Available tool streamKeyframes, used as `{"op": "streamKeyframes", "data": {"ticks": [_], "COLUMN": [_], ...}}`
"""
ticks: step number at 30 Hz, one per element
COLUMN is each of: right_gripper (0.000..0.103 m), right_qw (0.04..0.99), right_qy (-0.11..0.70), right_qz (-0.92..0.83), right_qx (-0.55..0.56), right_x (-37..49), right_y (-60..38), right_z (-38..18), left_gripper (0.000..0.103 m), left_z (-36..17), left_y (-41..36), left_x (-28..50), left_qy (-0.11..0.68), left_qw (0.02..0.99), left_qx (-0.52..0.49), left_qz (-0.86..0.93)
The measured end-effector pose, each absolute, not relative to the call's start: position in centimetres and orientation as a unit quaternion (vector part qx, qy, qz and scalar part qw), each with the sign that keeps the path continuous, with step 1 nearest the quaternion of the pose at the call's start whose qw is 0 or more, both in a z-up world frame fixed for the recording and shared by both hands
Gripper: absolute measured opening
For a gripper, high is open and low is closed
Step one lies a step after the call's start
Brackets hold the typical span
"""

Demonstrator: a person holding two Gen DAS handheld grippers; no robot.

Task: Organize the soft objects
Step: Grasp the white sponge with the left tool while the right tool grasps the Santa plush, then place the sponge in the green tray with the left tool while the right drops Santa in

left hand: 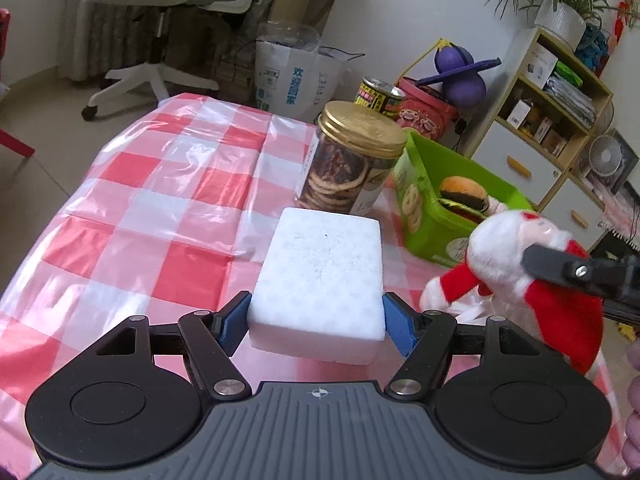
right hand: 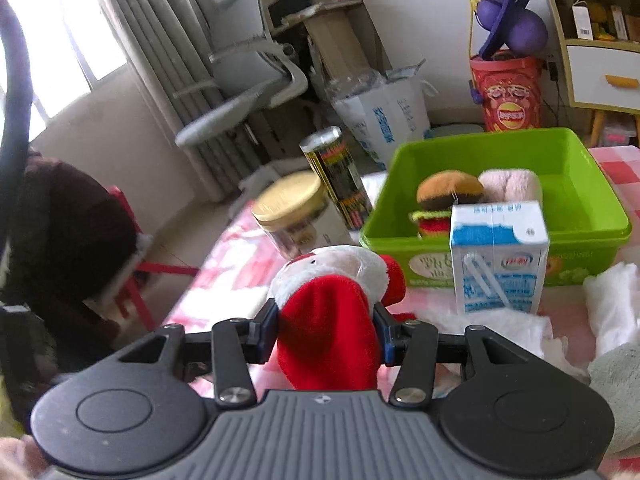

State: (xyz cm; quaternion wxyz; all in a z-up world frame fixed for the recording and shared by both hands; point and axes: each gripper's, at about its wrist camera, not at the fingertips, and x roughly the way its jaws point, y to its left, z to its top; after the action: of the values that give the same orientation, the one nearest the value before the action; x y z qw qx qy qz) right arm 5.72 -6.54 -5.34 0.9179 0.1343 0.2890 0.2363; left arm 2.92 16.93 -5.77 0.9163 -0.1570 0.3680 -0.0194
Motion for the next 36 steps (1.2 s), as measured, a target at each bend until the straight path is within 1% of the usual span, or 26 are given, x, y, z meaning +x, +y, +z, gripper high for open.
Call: {"op": "streamKeyframes", "data": {"ticks": [6, 12, 16, 26, 31, 36], "right_gripper": [0.031, 0.031, 0.031, 0.031, 0.031, 0.031], "right_qw": [0.913, 0.921, 0.927, 0.929, 0.924, 0.918], "right_qy": [0.258, 0.221, 0.199, 0.166, 0.162, 0.16], "right_qz": [0.247, 0.227, 0.2, 0.128, 0.096, 0.072], "right_qx": [0.197, 0.225, 0.247, 0.304, 0.334, 0.354], "right_x": [4.5, 3.2, 3.2, 2.8, 2.8, 3.4], "right_y": [-8.8, -11.3, -14.2, -21.2, -23.3, -24.9], "right_z": [-3.1, -1.3, -0.5, -0.2, -0.8, -1.3], "left_gripper": [0.069, 0.069, 0.069, 0.069, 0.069, 0.069], "left_z": [-3.9, -2.5, -1.8, -0.9, -0.1, 0.5], "left_y": [15.6, 13.5, 12.5, 9.4, 8.9, 8.1], "left_x": [2.4, 2.2, 2.2, 2.7, 3.1, 5.2], "left_qy": [0.342, 0.327, 0.315, 0.311, 0.3, 0.301], "left_qw": [0.92, 0.924, 0.923, 0.925, 0.925, 0.932], "left_qx": [-0.186, -0.189, -0.21, -0.199, -0.209, -0.175], "left_qz": [-0.041, -0.061, -0.074, -0.093, -0.104, -0.103]}}
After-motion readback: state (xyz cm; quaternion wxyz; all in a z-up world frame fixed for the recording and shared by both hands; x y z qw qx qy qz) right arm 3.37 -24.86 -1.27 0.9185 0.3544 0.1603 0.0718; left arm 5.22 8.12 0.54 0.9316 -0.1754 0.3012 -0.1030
